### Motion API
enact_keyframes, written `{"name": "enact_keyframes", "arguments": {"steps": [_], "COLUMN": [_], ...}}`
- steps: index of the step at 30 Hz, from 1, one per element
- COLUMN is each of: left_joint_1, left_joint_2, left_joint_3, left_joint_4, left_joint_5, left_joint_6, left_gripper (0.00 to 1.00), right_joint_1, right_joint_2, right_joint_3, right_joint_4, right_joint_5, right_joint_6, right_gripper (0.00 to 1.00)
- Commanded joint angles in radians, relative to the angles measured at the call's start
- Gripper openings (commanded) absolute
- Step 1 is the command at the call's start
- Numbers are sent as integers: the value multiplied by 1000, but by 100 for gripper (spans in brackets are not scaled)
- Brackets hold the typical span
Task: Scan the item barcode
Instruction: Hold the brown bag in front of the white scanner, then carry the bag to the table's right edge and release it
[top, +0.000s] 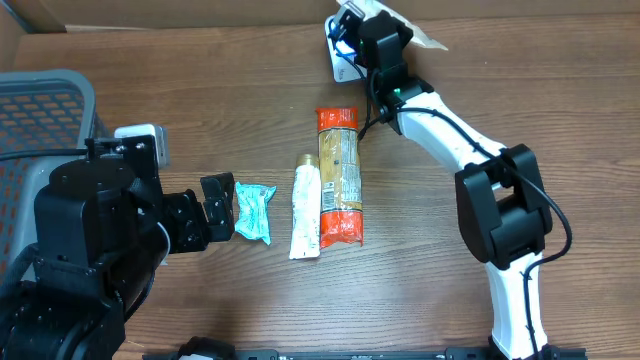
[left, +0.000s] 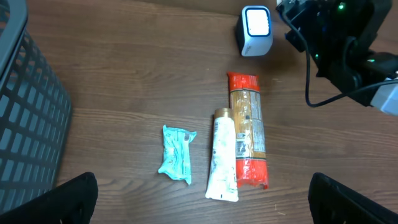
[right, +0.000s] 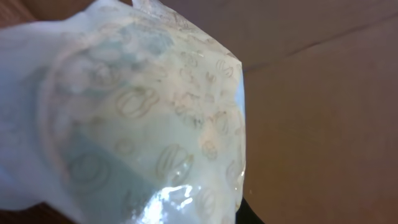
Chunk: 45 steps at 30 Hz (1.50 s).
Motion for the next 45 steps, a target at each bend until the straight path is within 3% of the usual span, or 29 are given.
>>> {"name": "enact_keyframes", "arguments": {"steps": [1,32,38,41,45], "left_joint_1": [5,5,5,5,5], "left_joint_2": [2,2,2,2,2], "left_joint_3": [12,12,12,12,12], "left_joint_4": [0,0,0,0,0], "left_joint_5": [-13,-13,-13,-13,-13], "left_joint_6": [-14,-14,-14,-14,-14], "left_gripper": [100,100,100,100,100], "right_joint_1": [1,39,66,66,54], "right_joint_2": [-9,-9,-114,-220,-396], "right_joint_3": [13,13,13,13,13], "right_joint_4": [17,-61,-117,-211,-441], "right_joint_5": [24,123,143,142,38], "right_joint_6": [-64,-121,22,111,332], "right_gripper": [4,4,4,4,4]}}
